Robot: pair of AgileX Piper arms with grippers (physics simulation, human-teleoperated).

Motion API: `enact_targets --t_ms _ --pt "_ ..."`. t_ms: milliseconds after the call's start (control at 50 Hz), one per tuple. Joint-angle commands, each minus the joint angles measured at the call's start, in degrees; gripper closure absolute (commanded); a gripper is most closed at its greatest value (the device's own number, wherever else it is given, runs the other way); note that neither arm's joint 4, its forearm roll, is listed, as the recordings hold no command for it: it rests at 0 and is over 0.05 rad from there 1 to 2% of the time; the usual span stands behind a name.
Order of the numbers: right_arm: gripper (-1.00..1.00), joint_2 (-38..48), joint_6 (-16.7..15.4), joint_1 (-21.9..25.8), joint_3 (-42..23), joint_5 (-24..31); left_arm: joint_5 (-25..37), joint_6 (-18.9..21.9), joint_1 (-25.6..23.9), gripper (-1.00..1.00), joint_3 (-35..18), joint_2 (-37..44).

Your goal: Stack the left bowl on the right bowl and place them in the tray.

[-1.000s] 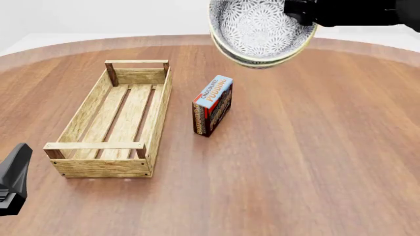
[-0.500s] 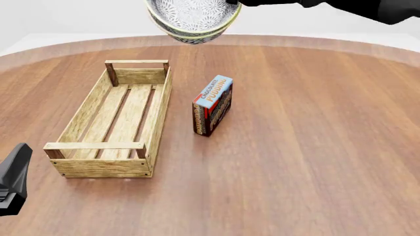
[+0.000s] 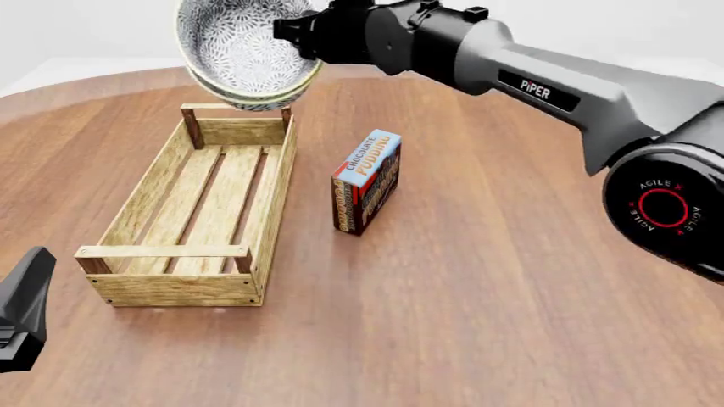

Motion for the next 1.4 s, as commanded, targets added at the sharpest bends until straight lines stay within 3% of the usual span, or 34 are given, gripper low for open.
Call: enact_targets --t_ms 20,460,880,1400 --pt "1.00 8.3 3.0 2.2 -9.7 0.6 0.0 0.0 0.0 -1.00 0.0 0.0" --pt "1.00 16.8 4.3 3.9 -17.0 1.2 0.0 0.0 0.0 -1.00 0.0 0.0" --pt "1.00 23.1 3.0 6.2 -24.2 4.5 0.0 0.0 0.0 -1.00 0.0 0.0" --pt "1.00 26.5 2.0 7.2 -25.8 5.0 0.0 0.0 0.0 -1.00 0.0 0.0"
